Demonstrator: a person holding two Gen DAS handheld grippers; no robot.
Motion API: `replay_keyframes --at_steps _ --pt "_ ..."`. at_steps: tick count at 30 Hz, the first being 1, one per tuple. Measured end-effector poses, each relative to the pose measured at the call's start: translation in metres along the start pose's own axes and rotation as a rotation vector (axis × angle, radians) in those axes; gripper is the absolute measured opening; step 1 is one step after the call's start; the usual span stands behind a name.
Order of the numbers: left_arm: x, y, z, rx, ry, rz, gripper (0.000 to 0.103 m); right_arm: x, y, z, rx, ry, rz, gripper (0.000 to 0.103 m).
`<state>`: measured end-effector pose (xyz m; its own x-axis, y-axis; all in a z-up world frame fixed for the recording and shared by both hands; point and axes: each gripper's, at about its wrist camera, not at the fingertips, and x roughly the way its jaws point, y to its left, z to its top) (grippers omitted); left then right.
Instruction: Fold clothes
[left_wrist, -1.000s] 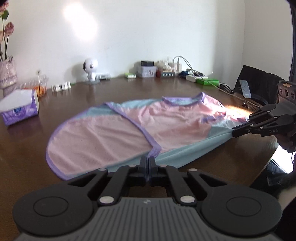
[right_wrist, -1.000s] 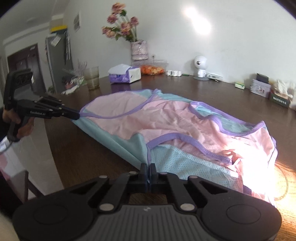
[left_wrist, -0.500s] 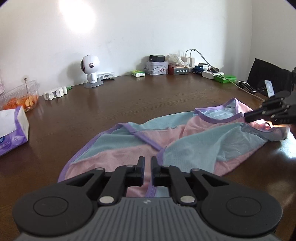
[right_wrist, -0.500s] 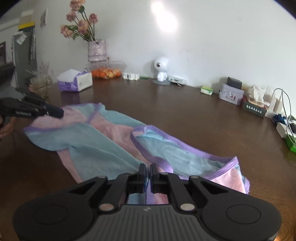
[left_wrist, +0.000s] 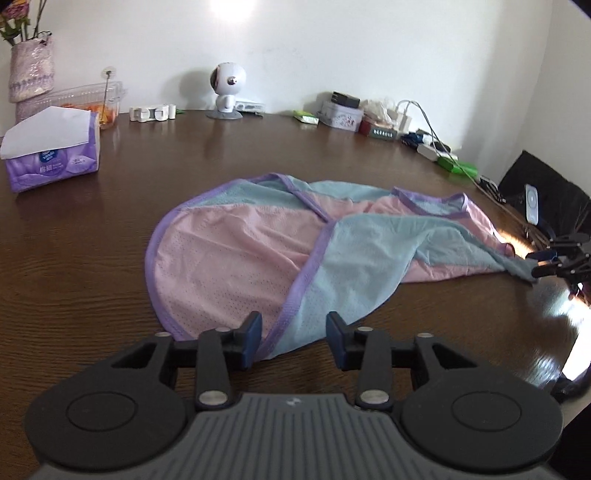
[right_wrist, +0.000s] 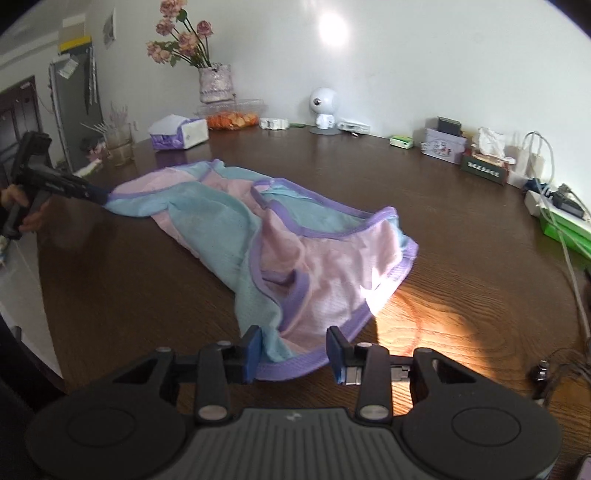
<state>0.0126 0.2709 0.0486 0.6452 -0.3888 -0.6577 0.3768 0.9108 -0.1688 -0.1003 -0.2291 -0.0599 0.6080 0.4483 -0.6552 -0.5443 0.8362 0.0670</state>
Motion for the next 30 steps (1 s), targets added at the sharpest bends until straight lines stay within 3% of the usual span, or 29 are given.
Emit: replay_keyframes --at_steps 1,2,9,15,18,21,22,23,26,30 --pt "0.002 0.000 -0.001 0.009 0.005 0.003 0.003 0.002 0.002 -0.001 -0.010 0.013 0.014 0.029" --pt "0.002 0.001 -0.002 0.019 0.000 0.006 0.002 0.004 0.003 -0.002 -0.025 0.029 0.029 0.003" --pt "-0.006 0.018 0.023 0.100 -0.005 0.073 0.002 -0.022 -0.022 0.022 -0.106 0.070 0.065 0.002" --pt "0.006 0.018 0.025 0.138 0.065 0.062 0.002 -0.001 -0.038 0.039 -0.186 0.213 0.040 0.003" --pt "0.004 0.023 0.019 0.117 0.083 0.079 0.010 0.014 -0.035 0.037 -0.217 0.261 0.032 0.005" --pt "-0.011 0.031 0.020 0.081 0.077 0.094 0.024 0.006 -0.038 0.039 -0.224 0.248 -0.010 0.023" --pt "-0.017 0.032 0.024 0.074 0.061 0.081 0.024 -0.001 -0.039 0.042 -0.229 0.225 -0.031 0.031" --pt "-0.023 0.033 0.031 0.076 0.039 0.073 0.026 -0.008 -0.042 0.047 -0.227 0.194 -0.038 0.032" --pt "-0.018 0.028 0.070 0.109 -0.055 0.059 0.048 -0.013 -0.051 0.074 -0.170 0.063 -0.046 0.037" --pt "0.046 0.022 0.134 0.126 -0.085 -0.017 0.060 0.031 -0.057 0.121 -0.049 -0.059 -0.009 0.041"
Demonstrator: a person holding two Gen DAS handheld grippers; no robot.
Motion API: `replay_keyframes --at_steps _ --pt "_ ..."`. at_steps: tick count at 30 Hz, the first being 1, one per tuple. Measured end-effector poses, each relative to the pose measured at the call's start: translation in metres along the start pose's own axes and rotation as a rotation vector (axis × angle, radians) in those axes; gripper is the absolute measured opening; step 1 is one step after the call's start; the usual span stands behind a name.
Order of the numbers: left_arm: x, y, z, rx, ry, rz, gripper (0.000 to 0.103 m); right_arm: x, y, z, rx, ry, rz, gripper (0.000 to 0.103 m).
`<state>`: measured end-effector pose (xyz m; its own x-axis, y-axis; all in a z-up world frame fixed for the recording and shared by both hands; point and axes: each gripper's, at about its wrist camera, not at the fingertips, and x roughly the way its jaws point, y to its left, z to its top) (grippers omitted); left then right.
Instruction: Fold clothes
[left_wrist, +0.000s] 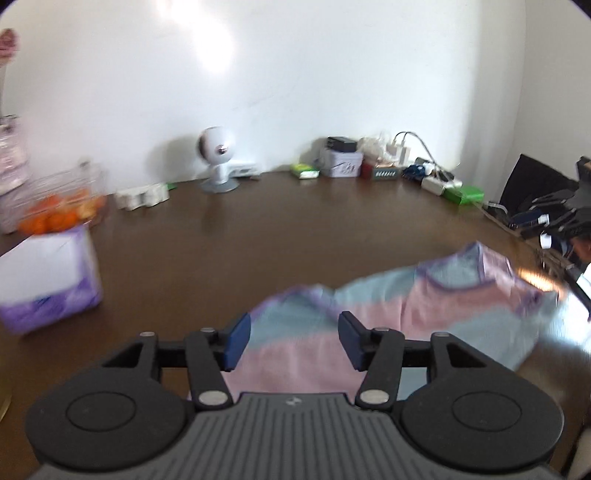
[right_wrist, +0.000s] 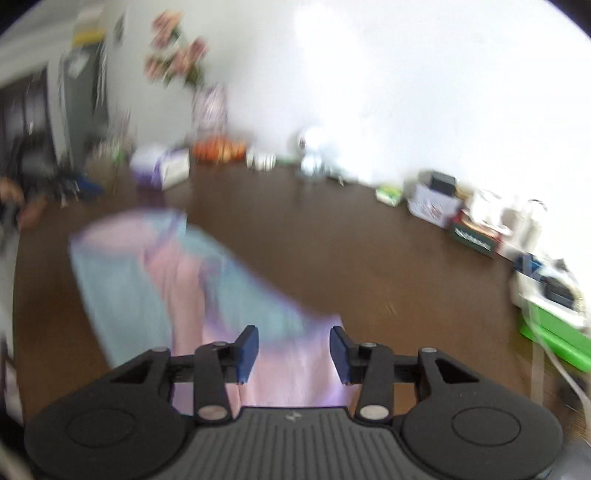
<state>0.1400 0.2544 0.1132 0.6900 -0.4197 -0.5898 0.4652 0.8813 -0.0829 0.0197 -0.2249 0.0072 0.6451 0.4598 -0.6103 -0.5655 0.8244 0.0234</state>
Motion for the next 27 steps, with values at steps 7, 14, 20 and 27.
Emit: replay_keyframes --at_steps 7,14,20,27 --pt "0.114 0.016 0.033 -0.041 0.146 -0.084 0.062 0.134 0.021 0.057 0.051 0.109 0.140 0.039" --pt "0.129 0.015 0.014 0.008 0.228 -0.148 0.019 0.171 0.026 0.048 0.005 0.202 0.129 0.011" --pt "0.116 0.015 0.005 -0.003 0.167 -0.126 0.010 0.164 0.021 0.040 0.024 0.194 0.113 0.001" --pt "0.059 -0.024 0.002 0.089 0.037 -0.006 0.011 0.120 0.043 0.048 -0.049 0.092 0.093 0.001"
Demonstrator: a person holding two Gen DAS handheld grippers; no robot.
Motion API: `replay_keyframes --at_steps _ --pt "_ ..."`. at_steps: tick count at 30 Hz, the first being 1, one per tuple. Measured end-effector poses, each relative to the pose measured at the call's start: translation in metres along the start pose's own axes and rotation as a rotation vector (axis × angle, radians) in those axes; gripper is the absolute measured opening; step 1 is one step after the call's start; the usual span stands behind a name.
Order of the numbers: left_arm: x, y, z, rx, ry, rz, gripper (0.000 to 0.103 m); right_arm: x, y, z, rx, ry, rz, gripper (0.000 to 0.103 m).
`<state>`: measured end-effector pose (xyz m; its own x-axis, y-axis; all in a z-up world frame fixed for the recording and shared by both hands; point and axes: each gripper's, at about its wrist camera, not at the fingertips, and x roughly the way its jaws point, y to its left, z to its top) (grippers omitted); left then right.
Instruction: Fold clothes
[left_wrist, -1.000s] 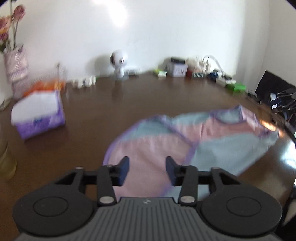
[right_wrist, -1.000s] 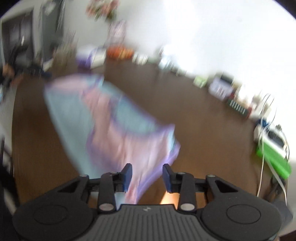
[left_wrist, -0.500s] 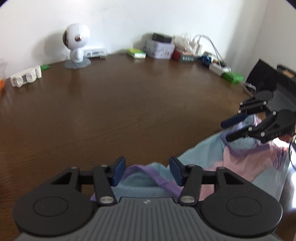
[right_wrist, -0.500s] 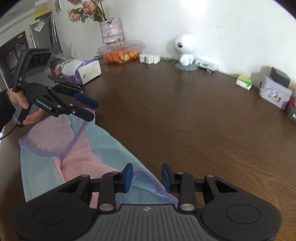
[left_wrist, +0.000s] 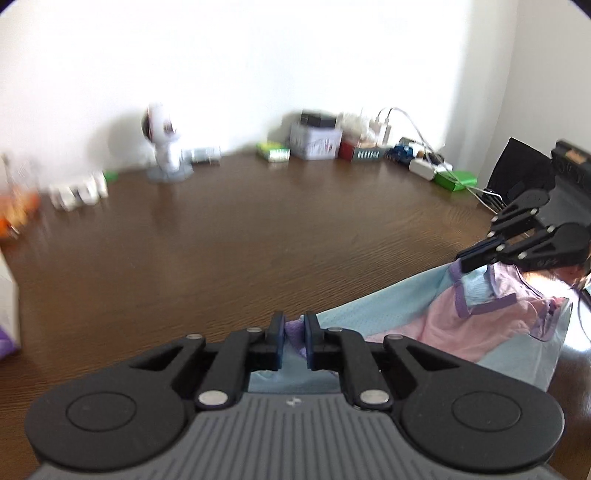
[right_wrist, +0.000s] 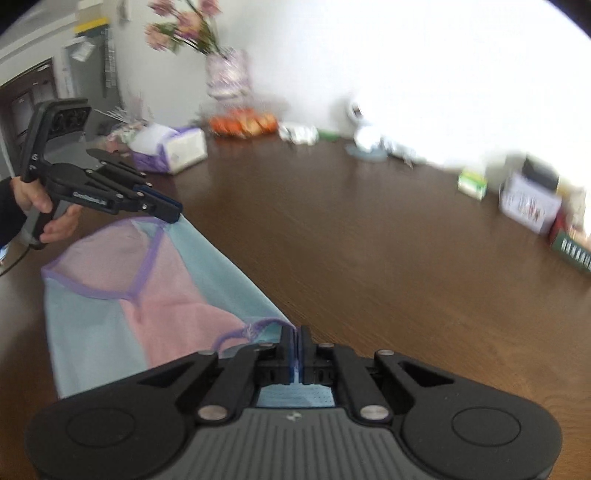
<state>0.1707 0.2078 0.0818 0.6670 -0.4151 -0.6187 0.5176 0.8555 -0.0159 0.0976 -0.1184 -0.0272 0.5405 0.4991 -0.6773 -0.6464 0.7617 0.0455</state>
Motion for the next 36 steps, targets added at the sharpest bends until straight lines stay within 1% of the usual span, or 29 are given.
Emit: replay_keyframes --at_steps 2,4,8,10,11,12,13,14,15,16,18,19,22,23,24,25,26,27,29,30,32,34,36 --pt "-0.020 -0.022 -0.013 0.034 -0.024 0.046 0.011 -0.020 0.014 -0.004 -0.039 -0.017 0.021 0.001" --pt "-0.034 -0.040 -0.032 0.021 -0.035 0.059 0.011 -0.037 0.030 -0.013 -0.080 -0.018 0.048 0.001" --pt "-0.047 -0.057 -0.071 -0.068 -0.005 0.058 0.011 -0.039 0.062 -0.046 -0.159 0.080 0.103 0.001" --pt "-0.053 -0.055 -0.082 -0.126 0.004 0.063 0.014 -0.040 0.070 -0.060 -0.172 0.118 0.114 0.002" --pt "-0.057 -0.053 -0.086 -0.149 0.001 0.084 0.022 -0.047 0.066 -0.062 -0.147 0.110 0.110 0.006" --pt "-0.063 -0.048 -0.087 -0.173 -0.012 0.123 0.043 -0.057 0.058 -0.061 -0.105 0.088 0.099 0.009" --pt "-0.069 -0.041 -0.088 -0.206 -0.031 0.152 0.049 -0.068 0.048 -0.060 -0.062 0.063 0.078 0.016" --pt "-0.075 -0.033 -0.087 -0.246 -0.053 0.166 0.052 -0.081 0.036 -0.059 -0.021 0.030 0.030 0.026" --pt "-0.079 -0.024 -0.085 -0.294 -0.067 0.177 0.053 -0.090 0.024 -0.057 0.014 0.005 -0.023 0.030" --pt "-0.079 -0.016 -0.082 -0.339 -0.070 0.188 0.053 -0.095 0.011 -0.056 0.051 -0.008 -0.060 0.033" --pt "-0.073 -0.002 -0.074 -0.408 -0.070 0.220 0.053 -0.103 -0.014 -0.053 0.123 -0.029 -0.128 0.032" --pt "-0.066 0.002 -0.070 -0.424 -0.057 0.232 0.053 -0.099 -0.022 -0.052 0.148 -0.026 -0.139 0.033" --pt "-0.045 0.006 -0.061 -0.438 0.002 0.290 0.051 -0.073 -0.034 -0.050 0.176 0.027 -0.181 0.033" --pt "-0.040 0.006 -0.061 -0.438 0.013 0.306 0.049 -0.062 -0.039 -0.051 0.185 0.051 -0.189 0.032" --pt "-0.035 0.006 -0.061 -0.433 0.023 0.315 0.042 -0.054 -0.040 -0.053 0.195 0.070 -0.186 0.031" --pt "-0.030 0.006 -0.061 -0.428 0.033 0.324 0.037 -0.048 -0.044 -0.058 0.207 0.086 -0.181 0.018" --pt "-0.027 0.006 -0.062 -0.425 0.035 0.335 0.028 -0.043 -0.044 -0.061 0.222 0.092 -0.184 0.003" --pt "-0.026 0.005 -0.063 -0.425 0.034 0.347 0.023 -0.046 -0.043 -0.064 0.226 0.086 -0.197 0.001" --pt "-0.027 0.005 -0.065 -0.436 0.036 0.361 0.015 -0.067 -0.034 -0.074 0.201 0.037 -0.245 0.001" --pt "-0.029 0.005 -0.066 -0.449 0.037 0.367 0.013 -0.080 -0.030 -0.080 0.194 0.011 -0.274 0.001" --pt "-0.031 0.004 -0.068 -0.461 0.038 0.385 0.012 -0.114 -0.022 -0.096 0.218 -0.052 -0.346 0.001" --pt "-0.032 0.002 -0.069 -0.458 0.037 0.400 0.012 -0.141 -0.010 -0.118 0.246 -0.110 -0.382 0.001" --pt "-0.033 -0.001 -0.069 -0.450 0.037 0.407 0.012 -0.147 0.000 -0.142 0.291 -0.092 -0.400 0.001"
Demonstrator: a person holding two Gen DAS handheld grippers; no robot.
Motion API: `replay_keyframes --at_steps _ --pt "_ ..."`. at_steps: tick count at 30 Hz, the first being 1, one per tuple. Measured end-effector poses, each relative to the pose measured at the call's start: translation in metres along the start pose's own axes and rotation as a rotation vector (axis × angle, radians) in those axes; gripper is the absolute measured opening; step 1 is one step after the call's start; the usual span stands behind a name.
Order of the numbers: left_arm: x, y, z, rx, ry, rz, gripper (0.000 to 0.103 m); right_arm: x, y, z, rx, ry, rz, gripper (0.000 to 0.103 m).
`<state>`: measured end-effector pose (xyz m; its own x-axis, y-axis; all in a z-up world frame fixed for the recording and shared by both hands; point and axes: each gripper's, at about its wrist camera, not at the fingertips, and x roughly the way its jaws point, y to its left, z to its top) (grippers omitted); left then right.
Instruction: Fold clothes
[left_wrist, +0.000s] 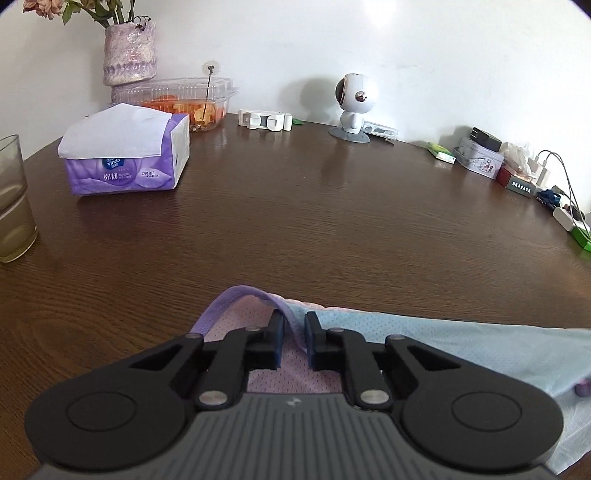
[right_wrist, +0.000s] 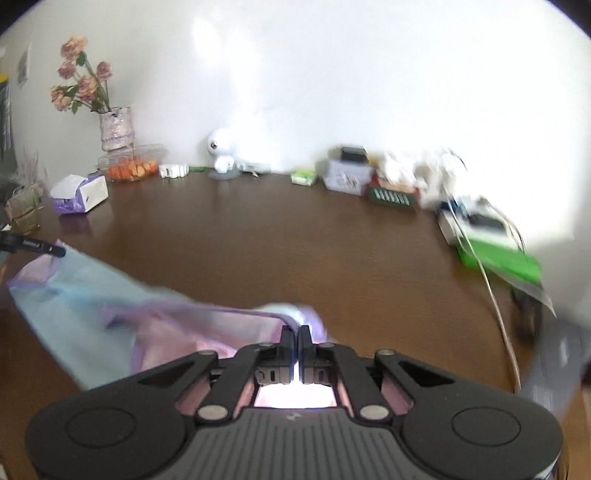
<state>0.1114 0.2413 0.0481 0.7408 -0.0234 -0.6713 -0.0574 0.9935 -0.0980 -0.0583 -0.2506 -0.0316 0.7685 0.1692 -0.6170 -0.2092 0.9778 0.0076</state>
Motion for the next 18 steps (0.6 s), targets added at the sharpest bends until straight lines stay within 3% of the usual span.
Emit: replay_keyframes --at_steps 3,5,7,9,10,13,14,16,18 --pt "-0.001 -0.002 0.000 0.008 0.005 0.009 0.018 0.000 0.002 -0.032 0.009 0.036 -0.038 0.002" --pt "-0.010 -0.003 0.001 -0.006 0.000 0.029 0.023 -0.004 0.001 -0.042 0.015 0.018 -0.039 0.015" --pt "-0.032 -0.011 0.002 -0.017 -0.055 -0.030 0.027 -0.017 0.005 -0.037 -0.022 -0.045 -0.039 0.019" --pt "-0.052 -0.023 0.001 -0.020 -0.115 -0.115 0.044 -0.032 0.013 -0.025 -0.066 -0.129 -0.007 0.021" --pt "-0.057 -0.034 -0.003 -0.010 -0.136 -0.177 0.048 -0.032 0.019 -0.018 -0.081 -0.150 0.033 0.023" --pt "-0.062 -0.081 -0.021 0.150 -0.125 -0.457 0.055 -0.009 0.055 0.002 -0.154 -0.138 0.197 0.023" --pt "-0.062 -0.096 -0.028 0.232 -0.114 -0.509 0.059 0.001 0.070 0.006 -0.205 -0.125 0.240 0.025" --pt "-0.059 -0.126 -0.043 0.441 -0.083 -0.510 0.060 0.022 0.099 0.012 -0.303 -0.098 0.315 0.026" --pt "-0.052 -0.141 -0.053 0.572 -0.051 -0.476 0.058 0.042 0.115 0.020 -0.340 -0.053 0.343 0.029"
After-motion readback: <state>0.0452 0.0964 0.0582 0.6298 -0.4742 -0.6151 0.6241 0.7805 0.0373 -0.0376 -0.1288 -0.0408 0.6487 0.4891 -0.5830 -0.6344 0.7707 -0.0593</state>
